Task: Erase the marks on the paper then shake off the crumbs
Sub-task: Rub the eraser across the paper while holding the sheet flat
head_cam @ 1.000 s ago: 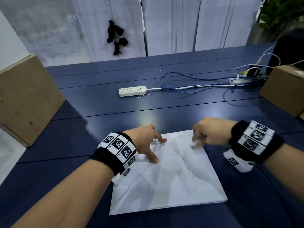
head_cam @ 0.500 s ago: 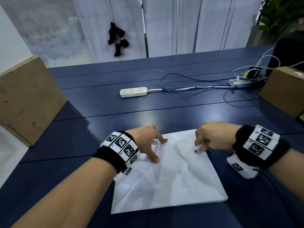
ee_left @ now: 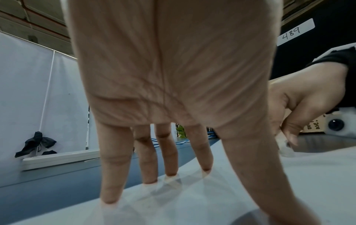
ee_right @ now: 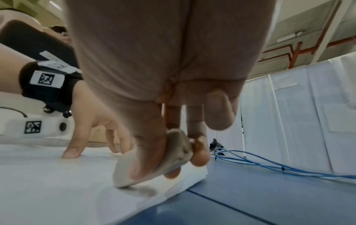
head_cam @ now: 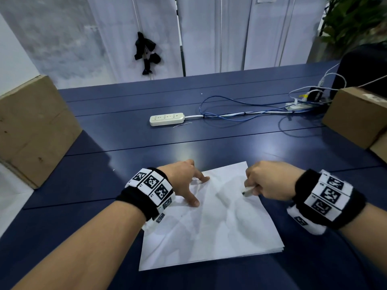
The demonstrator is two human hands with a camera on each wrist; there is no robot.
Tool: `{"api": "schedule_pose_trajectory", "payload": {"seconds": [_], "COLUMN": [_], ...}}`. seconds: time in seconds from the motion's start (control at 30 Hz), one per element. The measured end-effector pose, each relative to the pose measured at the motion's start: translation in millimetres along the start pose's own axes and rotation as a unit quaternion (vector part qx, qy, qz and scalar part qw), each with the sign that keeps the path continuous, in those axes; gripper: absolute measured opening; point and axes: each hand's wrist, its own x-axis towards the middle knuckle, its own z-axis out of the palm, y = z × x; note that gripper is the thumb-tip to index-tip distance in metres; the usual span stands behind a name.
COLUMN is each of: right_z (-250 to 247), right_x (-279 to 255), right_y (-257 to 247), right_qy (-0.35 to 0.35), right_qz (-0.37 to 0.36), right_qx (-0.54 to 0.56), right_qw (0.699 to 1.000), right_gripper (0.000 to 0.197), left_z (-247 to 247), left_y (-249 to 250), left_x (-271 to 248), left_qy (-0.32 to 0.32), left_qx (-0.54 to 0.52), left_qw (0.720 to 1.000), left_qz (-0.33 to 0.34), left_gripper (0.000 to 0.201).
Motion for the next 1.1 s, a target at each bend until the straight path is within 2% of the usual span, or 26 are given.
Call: {"api": "schedule_pose_trajectory", "payload": {"seconds": [0.13,0.27,0.4,0.47,0.6,0.7,0.8,0.9,1.1], "right_z": [-2.2,-2.7,-2.7,-1.5,-2.5,-7.9,-16.7,-17.2,-18.5], "right_x": [2.9,2.6,2.7,2.7,1.4,-7.5,-22.7,-25.3,-10.5], "right_y": [-5.8,-7.0,-9.1,-9.1,-8.7,-12.5,-33.7,-63.6,-72.9], "right_qy": [0.004,0.005,0.012,0.013,0.006,0.033,0.079,0.049,0.060], "right_qz": [-0.001,0.005,0.014,0.014,0.032,0.029,-0.029,-0.088,-0.017], "right_qx": [-0.020,-0.019,-0.024,-0.027,-0.023,0.008,0.101,0.133,0.032], "right_qw": [1.000,1.000,1.000,0.999,0.999,0.999,0.991,0.986,0.998], "right_gripper": [0.027,0.030,0.032,0.036,0.037,0.033,0.019,0.024,0.027], "left_z": [10.0,16.5,19.2,23.5,35.0,38.2,40.5,42.5,43.2], "left_y": [2.7,11.6,27.9,35.3,43.1,42.3,40.2,37.9,33.9], "left_x": [-8.3,-25.1,-42.9,-50.2,-60.0,-61.1,-59.8,-58.2,-56.6], "left_qy": [0.042,0.085,0.151,0.138,0.070,0.064,0.069,0.072,0.072], "left_qx": [-0.007,0.016,0.023,0.002,0.026,0.016,0.010,-0.010,0.007], "left_qw": [0.999,0.996,0.988,0.989,0.995,0.996,0.996,0.996,0.996], "left_qz": [-0.004,-0.004,0.036,0.056,0.060,0.056,0.060,0.055,0.057], "left_gripper": [0.086,0.059,0.048,0.047,0.067,0.069,0.066,0.068,0.070]}}
